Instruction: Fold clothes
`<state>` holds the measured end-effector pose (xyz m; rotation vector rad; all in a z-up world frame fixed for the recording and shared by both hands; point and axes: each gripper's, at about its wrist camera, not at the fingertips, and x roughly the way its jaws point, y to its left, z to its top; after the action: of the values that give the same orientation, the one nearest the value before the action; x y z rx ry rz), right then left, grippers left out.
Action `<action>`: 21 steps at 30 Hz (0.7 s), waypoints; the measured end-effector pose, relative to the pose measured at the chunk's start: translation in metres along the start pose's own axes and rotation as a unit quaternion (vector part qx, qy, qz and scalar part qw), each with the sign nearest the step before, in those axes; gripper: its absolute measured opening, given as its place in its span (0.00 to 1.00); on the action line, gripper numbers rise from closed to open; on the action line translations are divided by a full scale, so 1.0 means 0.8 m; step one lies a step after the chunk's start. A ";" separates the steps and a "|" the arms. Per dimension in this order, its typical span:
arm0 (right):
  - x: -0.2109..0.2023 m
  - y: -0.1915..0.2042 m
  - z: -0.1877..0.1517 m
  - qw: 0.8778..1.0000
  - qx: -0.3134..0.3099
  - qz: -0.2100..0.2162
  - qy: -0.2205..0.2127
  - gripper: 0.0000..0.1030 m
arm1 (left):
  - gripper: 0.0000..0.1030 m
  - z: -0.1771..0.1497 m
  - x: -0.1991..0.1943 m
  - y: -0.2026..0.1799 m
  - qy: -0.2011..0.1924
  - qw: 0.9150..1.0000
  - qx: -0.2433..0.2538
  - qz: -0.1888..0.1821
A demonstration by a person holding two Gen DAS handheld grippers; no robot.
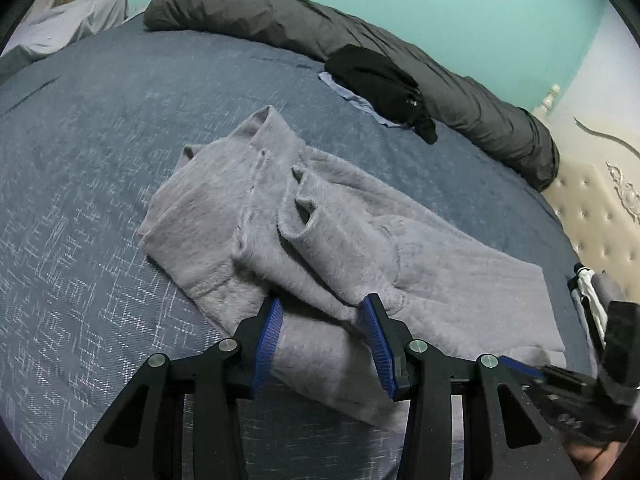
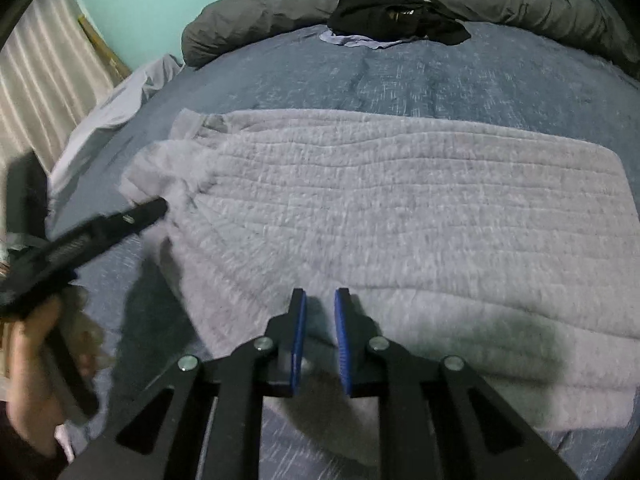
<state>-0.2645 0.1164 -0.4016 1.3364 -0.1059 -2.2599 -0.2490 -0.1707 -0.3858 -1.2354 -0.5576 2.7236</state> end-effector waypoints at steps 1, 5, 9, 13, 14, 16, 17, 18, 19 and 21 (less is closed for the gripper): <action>-0.007 -0.003 0.001 1.000 0.000 0.001 0.001 0.13 | 0.43 0.000 -0.001 0.001 0.000 1.000 0.000 0.000; -0.031 -0.016 0.001 1.000 -0.006 -0.012 0.011 0.13 | 0.42 -0.002 -0.005 0.004 0.000 1.000 -0.008 -0.003; -0.043 -0.027 -0.020 0.999 0.009 0.005 0.039 0.19 | 0.42 -0.001 -0.019 0.005 -0.008 1.000 -0.015 -0.008; -0.048 -0.025 -0.051 0.998 0.002 0.025 0.057 0.43 | 0.42 -0.001 -0.032 0.002 -0.016 1.000 -0.009 -0.007; -0.047 -0.024 -0.057 0.998 -0.004 0.026 0.062 0.44 | 0.42 -0.001 -0.035 0.003 -0.017 1.000 -0.009 -0.007; -0.044 -0.024 -0.064 0.997 -0.012 0.021 0.067 0.45 | 0.42 -0.002 -0.040 0.007 -0.019 1.000 -0.010 -0.007; -0.042 -0.025 -0.065 0.998 -0.013 0.019 0.066 0.45 | 0.42 -0.002 -0.041 0.010 -0.019 1.000 -0.013 -0.006; -0.040 -0.025 -0.065 0.998 -0.014 0.021 0.063 0.45 | 0.42 -0.002 -0.042 0.012 -0.019 1.000 -0.016 -0.005; -0.038 -0.025 -0.063 0.998 -0.015 0.025 0.060 0.45 | 0.42 -0.002 -0.042 0.014 -0.019 1.000 -0.020 -0.005; -0.034 -0.025 -0.061 0.998 -0.016 0.032 0.053 0.44 | 0.42 -0.002 -0.042 0.017 -0.019 1.000 -0.023 -0.006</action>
<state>-0.2209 0.1553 -0.4108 1.4117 -0.0732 -2.1257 -0.2246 -0.1909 -0.3676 -1.1872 -0.6333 2.7450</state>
